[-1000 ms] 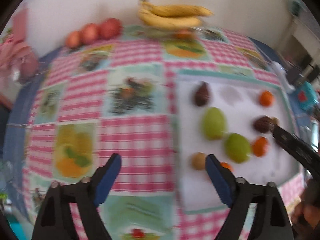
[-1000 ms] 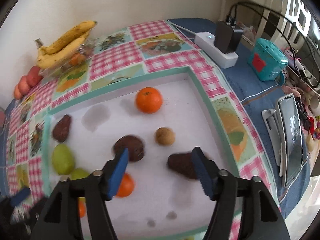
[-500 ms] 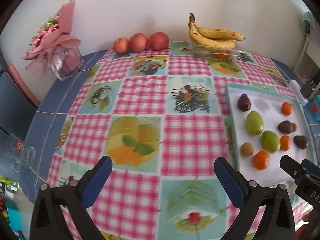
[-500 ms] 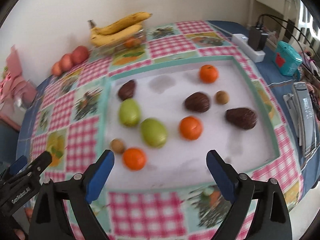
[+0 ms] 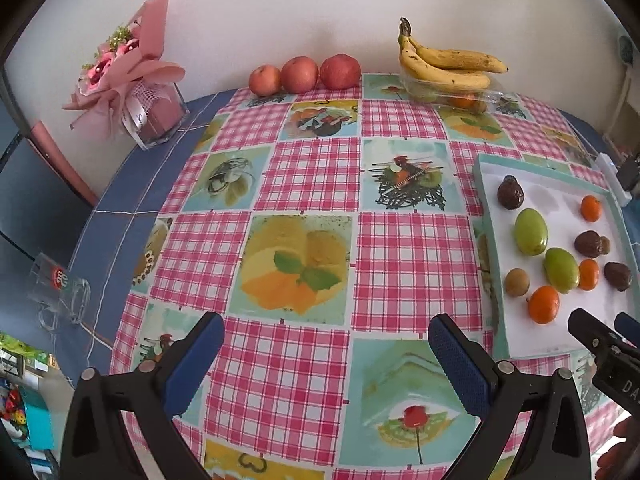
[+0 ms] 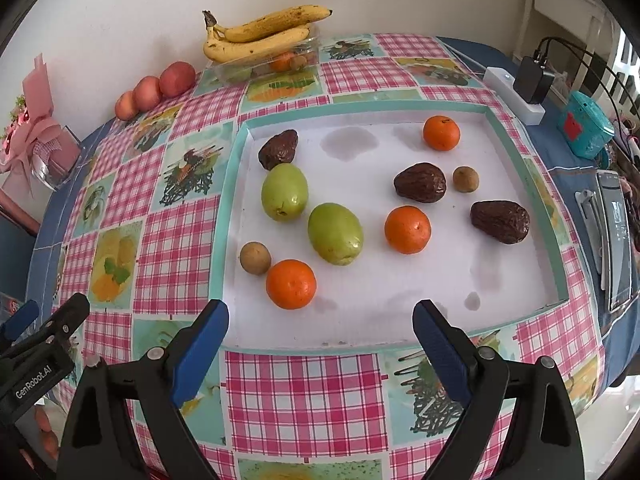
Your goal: Organize fruits
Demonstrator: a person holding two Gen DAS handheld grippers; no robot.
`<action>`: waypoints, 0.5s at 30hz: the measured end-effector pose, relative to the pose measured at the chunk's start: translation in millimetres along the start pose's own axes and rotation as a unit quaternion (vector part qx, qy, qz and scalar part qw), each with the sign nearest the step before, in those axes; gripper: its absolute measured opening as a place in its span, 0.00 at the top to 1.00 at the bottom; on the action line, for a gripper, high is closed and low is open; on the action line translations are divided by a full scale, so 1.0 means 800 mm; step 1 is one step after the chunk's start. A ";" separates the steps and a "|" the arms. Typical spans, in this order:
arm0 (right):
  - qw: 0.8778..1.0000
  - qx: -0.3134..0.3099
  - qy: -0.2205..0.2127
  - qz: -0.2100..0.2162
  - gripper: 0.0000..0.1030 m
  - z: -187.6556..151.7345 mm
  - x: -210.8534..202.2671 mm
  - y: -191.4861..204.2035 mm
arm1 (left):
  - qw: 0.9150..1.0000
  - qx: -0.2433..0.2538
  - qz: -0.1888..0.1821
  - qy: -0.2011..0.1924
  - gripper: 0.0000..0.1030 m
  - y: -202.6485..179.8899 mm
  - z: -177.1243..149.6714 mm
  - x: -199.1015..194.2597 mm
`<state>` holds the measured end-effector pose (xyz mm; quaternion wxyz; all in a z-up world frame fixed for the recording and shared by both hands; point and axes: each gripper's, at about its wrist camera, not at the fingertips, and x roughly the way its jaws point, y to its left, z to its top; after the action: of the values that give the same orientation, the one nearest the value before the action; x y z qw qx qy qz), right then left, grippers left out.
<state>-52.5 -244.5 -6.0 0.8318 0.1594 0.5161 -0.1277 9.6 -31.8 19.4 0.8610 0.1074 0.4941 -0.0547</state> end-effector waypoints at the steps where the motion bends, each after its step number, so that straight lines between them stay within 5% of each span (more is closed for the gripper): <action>1: 1.000 -0.001 0.000 0.001 0.09 0.000 0.000 0.000 | 1.000 -0.001 0.006 0.002 0.00 -0.001 -0.001 0.000; 15: 1.000 -0.010 0.000 -0.004 0.09 0.000 0.000 0.005 | 0.999 -0.027 0.018 0.025 0.00 0.007 0.000 0.004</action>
<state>-51.3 -240.8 -5.4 0.8327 0.1485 0.5184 -0.1260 12.4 -26.5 17.1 0.8519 0.0937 0.5147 -0.0233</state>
